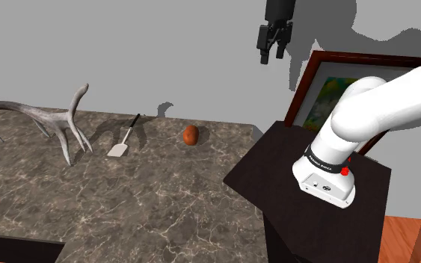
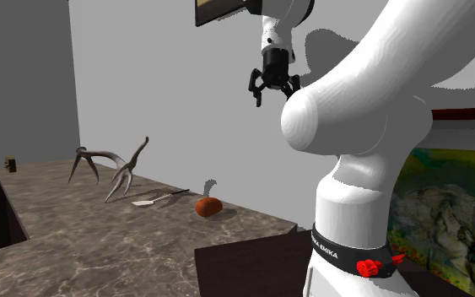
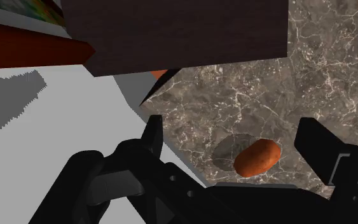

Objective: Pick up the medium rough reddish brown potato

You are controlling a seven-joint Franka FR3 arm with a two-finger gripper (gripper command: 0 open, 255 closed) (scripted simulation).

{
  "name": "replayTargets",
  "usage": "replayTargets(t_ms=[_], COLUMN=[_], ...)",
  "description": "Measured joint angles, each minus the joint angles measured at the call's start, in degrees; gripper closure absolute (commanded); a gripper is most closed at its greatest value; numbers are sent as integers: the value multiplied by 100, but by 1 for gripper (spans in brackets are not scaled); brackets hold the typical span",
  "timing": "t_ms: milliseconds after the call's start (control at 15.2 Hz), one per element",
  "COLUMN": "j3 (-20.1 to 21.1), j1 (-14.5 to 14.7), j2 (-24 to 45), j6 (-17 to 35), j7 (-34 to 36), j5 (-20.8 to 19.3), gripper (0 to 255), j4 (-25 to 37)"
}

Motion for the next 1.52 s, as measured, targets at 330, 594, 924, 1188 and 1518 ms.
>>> replayTargets(t_ms=[330, 594, 924, 1188, 1518], j3=[414, 1008, 1776, 2361, 3079], j1=[6, 43, 12, -131, -494], j2=[54, 183, 868, 1615, 2758], j6=[597, 1406, 2540, 3517, 4476], j7=[647, 1533, 2660, 3574, 4978], j5=[245, 571, 846, 847, 363], gripper=[0, 0, 0, 0, 0], j4=[-387, -850, -1034, -1094, -777])
